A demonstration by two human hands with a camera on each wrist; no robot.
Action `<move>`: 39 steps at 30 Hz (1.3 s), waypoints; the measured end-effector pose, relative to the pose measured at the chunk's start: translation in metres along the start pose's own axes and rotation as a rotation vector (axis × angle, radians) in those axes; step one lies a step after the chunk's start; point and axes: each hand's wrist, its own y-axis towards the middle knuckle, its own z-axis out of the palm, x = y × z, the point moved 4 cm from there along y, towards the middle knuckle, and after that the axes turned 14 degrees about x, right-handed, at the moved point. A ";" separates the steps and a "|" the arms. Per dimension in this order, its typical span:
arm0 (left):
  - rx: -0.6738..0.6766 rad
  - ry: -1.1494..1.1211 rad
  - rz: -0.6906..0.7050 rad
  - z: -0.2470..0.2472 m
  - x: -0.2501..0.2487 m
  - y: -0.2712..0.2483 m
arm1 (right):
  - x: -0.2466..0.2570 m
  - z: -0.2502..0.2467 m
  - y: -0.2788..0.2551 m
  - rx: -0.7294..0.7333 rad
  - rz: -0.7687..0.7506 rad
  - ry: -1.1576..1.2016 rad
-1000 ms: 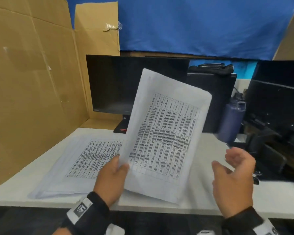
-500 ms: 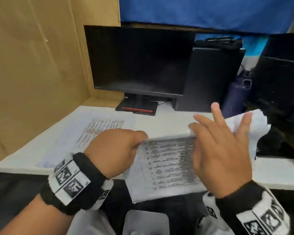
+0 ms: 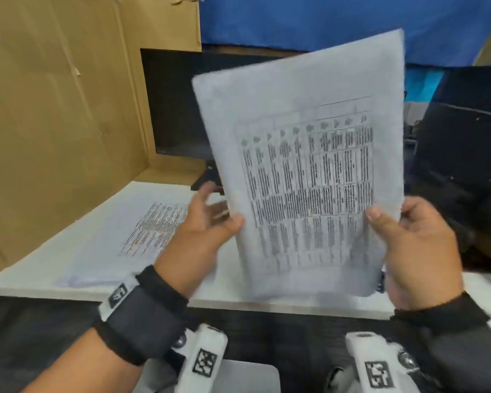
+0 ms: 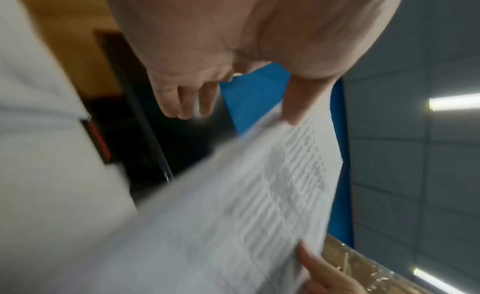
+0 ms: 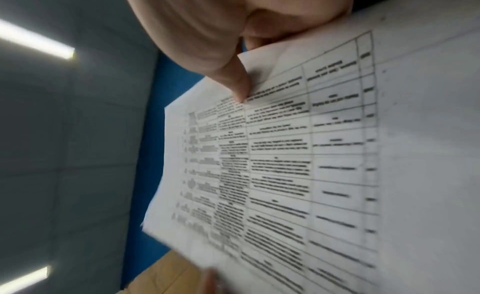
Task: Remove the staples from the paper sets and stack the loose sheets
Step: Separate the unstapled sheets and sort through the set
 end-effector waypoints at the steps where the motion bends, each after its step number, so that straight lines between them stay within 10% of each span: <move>1: 0.004 0.018 -0.019 0.007 0.006 0.001 | -0.006 0.008 -0.003 0.012 0.034 0.126; 21: -0.156 0.074 -0.178 0.010 0.088 -0.006 | -0.063 0.054 -0.026 0.176 0.186 0.056; 39: -0.172 0.142 0.083 0.010 0.012 0.011 | 0.006 0.046 -0.013 0.224 -0.118 -0.153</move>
